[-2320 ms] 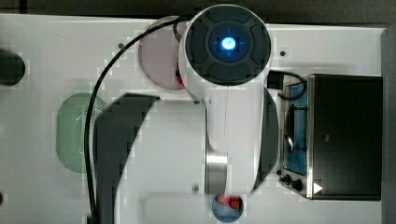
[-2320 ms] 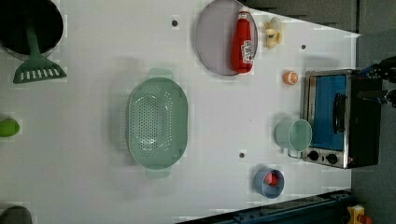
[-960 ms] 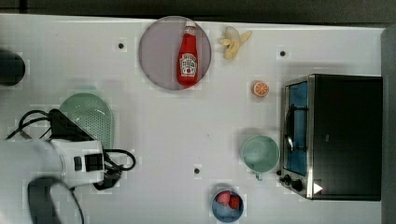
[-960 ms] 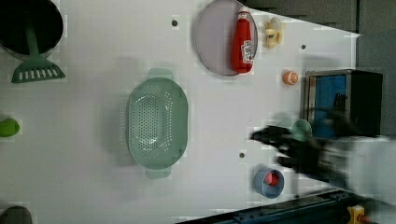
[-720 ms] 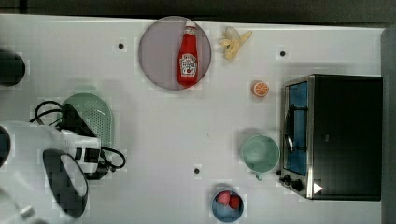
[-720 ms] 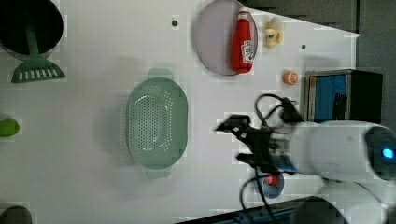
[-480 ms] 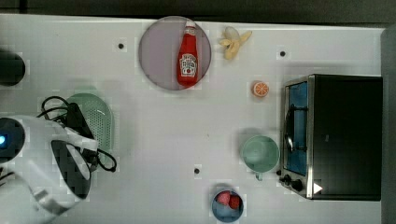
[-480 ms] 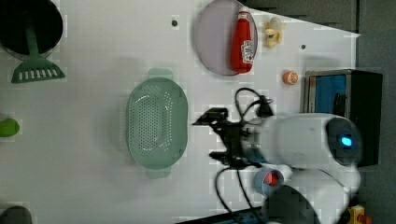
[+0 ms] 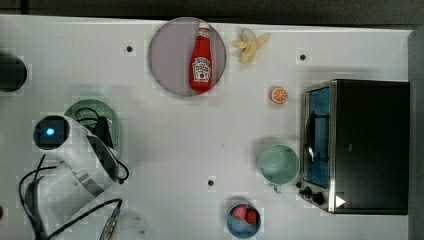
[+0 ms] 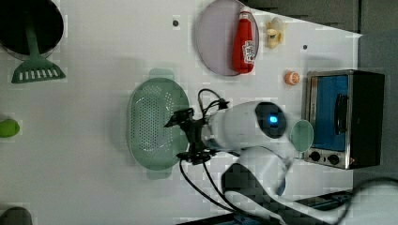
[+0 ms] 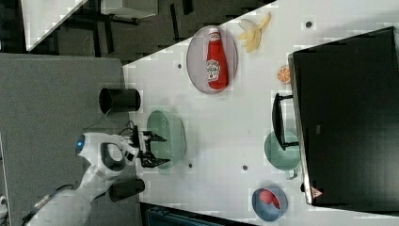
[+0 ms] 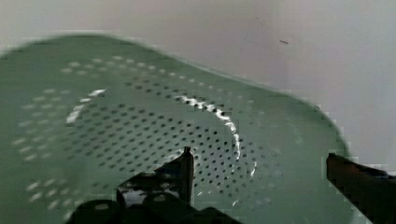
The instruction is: Drag strainer left to right.
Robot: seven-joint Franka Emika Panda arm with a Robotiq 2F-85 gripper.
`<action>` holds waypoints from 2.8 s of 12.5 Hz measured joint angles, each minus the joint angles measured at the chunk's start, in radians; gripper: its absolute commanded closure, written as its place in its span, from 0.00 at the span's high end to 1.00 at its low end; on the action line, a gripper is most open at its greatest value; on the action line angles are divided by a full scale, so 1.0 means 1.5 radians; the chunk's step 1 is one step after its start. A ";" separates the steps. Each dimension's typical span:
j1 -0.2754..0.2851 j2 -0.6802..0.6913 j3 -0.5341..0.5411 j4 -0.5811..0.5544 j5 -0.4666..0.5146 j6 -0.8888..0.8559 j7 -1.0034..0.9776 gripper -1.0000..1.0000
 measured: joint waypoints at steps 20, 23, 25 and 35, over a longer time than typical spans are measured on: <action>0.010 0.014 -0.148 -0.074 -0.020 0.139 0.038 1.00; -0.023 -0.007 -0.150 -0.100 -0.021 0.128 0.027 1.00; -0.039 -0.017 -0.174 -0.109 -0.013 0.127 -0.008 1.00; -0.102 -0.027 -0.252 -0.137 -0.014 0.130 -0.051 1.00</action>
